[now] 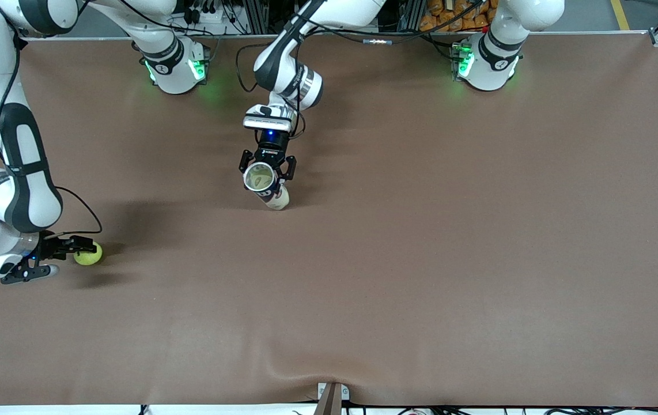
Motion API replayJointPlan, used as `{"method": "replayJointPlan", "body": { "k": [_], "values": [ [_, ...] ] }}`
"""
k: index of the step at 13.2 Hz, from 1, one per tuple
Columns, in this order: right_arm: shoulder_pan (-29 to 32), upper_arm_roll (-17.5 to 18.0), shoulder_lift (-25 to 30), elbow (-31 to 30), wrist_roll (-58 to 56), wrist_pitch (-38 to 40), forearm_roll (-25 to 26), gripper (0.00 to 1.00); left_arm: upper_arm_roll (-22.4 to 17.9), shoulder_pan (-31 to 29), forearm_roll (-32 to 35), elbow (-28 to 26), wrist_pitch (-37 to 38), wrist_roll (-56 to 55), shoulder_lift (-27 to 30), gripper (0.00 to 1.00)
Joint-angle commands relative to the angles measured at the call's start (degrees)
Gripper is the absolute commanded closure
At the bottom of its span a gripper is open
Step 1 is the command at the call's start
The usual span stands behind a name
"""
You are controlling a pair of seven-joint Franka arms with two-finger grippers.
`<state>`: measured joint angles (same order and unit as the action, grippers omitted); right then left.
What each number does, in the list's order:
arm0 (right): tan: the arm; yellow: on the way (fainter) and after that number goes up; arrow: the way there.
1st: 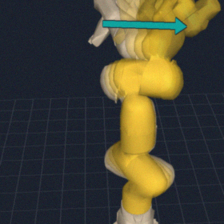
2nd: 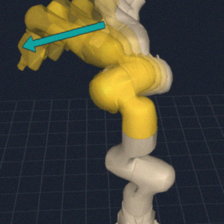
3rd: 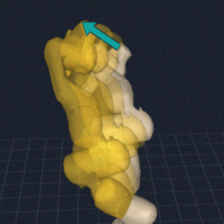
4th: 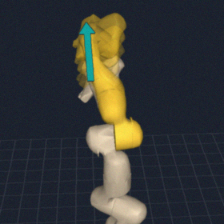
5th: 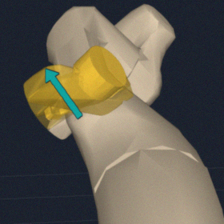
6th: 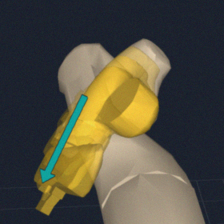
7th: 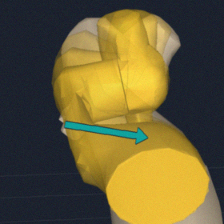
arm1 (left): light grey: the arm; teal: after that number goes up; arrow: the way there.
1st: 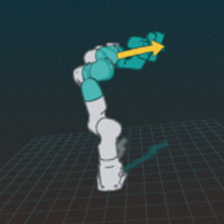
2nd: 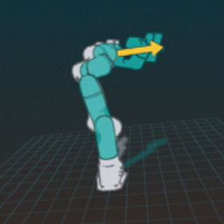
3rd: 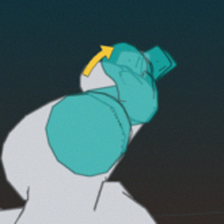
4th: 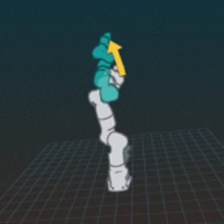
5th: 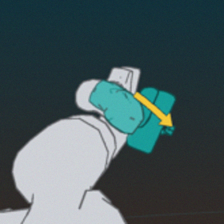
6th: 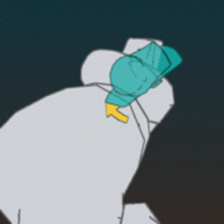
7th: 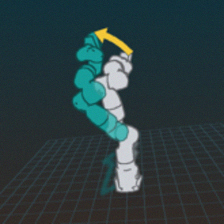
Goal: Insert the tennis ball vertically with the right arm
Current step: 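Move the right gripper to the Wilson ball on the table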
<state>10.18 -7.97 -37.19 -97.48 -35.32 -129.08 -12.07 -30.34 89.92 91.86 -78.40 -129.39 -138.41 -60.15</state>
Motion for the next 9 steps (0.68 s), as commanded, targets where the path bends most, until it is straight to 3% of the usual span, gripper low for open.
{"method": "replayJointPlan", "body": {
  "k": [1,6,9],
  "values": [
    [1.8,1.6,-0.5,0.3,-1.5,-0.4,-0.8,0.02,-0.2,0.2,1.7,0.3,1.1,-1.9,-0.5,0.14],
    [1.6,1.6,-0.5,0.3,-2.9,0.0,-3.0,0.58,-0.2,0.2,1.6,0.3,1.2,-1.9,-0.5,0.14],
    [0.8,1.8,0.2,0.9,-2.5,1.8,-3.0,0.76,-0.2,0.2,1.6,0.3,1.4,-1.9,-0.5,0.14]
  ]
}}
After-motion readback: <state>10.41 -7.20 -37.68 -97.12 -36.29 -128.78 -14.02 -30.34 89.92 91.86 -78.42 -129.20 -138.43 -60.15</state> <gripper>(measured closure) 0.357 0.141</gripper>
